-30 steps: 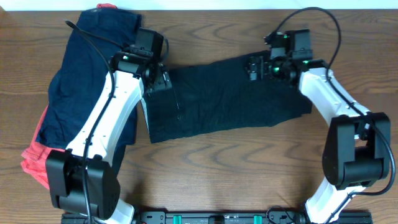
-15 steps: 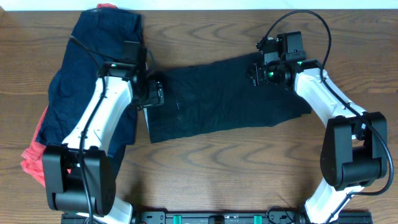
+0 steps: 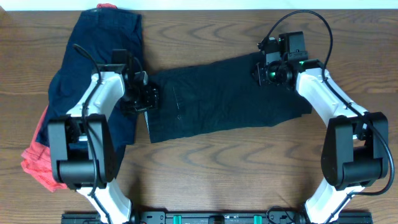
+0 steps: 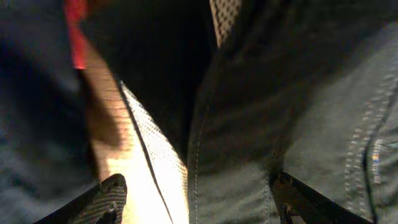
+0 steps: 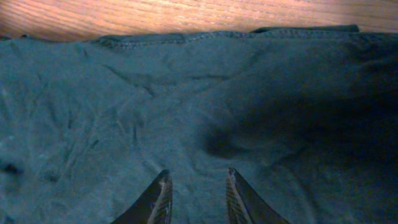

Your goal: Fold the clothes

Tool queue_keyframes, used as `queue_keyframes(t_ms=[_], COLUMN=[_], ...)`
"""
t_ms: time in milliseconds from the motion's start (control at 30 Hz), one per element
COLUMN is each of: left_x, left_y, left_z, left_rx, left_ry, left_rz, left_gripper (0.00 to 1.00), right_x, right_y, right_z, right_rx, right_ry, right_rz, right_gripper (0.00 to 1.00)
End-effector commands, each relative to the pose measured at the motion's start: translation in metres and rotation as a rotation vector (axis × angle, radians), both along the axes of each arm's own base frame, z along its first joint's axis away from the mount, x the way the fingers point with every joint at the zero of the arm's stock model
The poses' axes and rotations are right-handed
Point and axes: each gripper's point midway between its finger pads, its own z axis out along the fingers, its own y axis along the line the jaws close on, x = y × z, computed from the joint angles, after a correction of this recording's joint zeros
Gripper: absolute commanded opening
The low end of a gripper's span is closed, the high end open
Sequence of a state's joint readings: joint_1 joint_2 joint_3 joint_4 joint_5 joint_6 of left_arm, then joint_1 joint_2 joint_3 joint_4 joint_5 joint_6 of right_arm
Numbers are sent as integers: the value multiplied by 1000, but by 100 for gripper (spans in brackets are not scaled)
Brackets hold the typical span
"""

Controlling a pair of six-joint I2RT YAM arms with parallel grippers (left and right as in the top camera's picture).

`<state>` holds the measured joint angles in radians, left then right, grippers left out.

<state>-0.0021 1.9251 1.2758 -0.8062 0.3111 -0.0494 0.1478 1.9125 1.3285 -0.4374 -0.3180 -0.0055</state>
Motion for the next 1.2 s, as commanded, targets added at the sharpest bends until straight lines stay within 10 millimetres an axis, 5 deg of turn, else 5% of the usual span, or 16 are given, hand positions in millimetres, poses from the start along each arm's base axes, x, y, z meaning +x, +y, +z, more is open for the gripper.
queue_keyframes(t_ms=[0, 333, 433, 533, 667, 833, 1000, 1167], left_x=[-8, -10, -13, -19, -24, -23, -19, -9], left_y=[-3, -3, -3, -3, -3, -3, -3, -2], left_z=[-16, -53, -66, -78, -86, -85, -67, -17], left_rx=[-21, -21, -23, -24, -24, -23, -22, -17], left_ry=[47, 106, 133, 172, 197, 196, 166, 56], left_rz=[-36, -39, -38, -34, -33, -14, -8, -10], left_gripper=[77, 76, 67, 43, 36, 6, 6, 6], right_x=[5, 3, 3, 4, 4, 4, 5, 1], right_y=[-3, -8, -8, -9, -9, -9, -8, 3], right_z=[15, 13, 13, 13, 14, 14, 15, 28], right_rx=[-2, -10, -9, -9, -9, -9, -2, 78], right_ry=[-37, -22, -22, -23, -26, -26, -28, -37], right_rz=[1, -9, -11, -12, -12, -12, -11, 32], right_gripper=[28, 28, 28, 29, 32, 30, 24, 25])
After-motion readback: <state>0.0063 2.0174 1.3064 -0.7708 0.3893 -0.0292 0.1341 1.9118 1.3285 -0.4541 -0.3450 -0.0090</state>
